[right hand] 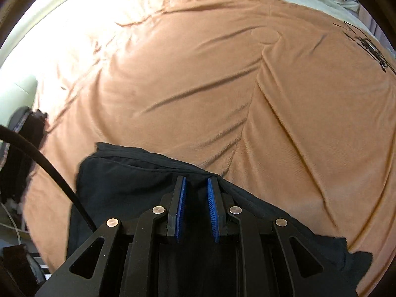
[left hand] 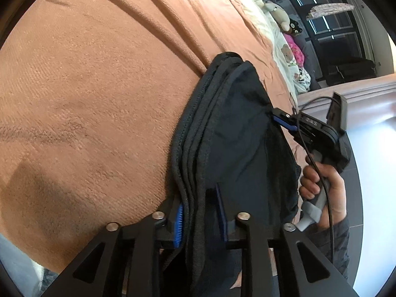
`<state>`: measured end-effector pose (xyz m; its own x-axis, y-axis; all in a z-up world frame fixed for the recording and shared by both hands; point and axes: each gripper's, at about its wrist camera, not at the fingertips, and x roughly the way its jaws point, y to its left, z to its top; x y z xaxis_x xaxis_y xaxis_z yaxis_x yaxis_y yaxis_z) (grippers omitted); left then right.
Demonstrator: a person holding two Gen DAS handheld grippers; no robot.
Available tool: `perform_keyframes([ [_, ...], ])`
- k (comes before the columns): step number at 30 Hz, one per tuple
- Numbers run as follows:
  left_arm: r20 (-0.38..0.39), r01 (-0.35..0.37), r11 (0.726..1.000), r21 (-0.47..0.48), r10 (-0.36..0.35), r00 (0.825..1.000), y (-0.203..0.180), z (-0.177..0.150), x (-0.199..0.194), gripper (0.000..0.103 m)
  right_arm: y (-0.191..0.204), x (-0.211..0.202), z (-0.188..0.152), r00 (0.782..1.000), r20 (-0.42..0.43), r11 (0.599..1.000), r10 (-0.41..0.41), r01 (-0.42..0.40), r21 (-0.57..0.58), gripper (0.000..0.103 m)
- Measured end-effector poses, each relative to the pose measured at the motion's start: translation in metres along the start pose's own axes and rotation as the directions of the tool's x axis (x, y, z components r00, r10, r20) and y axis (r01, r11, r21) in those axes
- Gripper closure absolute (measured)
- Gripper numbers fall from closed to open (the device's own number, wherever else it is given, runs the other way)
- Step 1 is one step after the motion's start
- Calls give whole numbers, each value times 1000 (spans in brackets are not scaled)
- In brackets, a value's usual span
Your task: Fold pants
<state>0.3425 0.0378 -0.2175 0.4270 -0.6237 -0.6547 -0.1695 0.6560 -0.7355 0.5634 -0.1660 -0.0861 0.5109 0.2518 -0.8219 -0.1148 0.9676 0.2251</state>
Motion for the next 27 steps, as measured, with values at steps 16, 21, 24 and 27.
perform_keyframes([
  [16,11,-19,997,72,18,1000,-10,-5,-12,96,4,-81,-111,998,27,998,57,-58,32,87],
  [21,20,0,996,89,-2,1000,-21,-1,-19,96,8,-76,-146,998,-8,996,69,-68,55,87],
  [24,24,17,994,105,-20,1000,-28,0,-24,96,8,-76,-162,997,2,994,72,-72,84,87],
  [27,25,31,992,123,-34,999,-42,2,-26,96,7,-83,-169,997,22,991,78,-80,107,87],
])
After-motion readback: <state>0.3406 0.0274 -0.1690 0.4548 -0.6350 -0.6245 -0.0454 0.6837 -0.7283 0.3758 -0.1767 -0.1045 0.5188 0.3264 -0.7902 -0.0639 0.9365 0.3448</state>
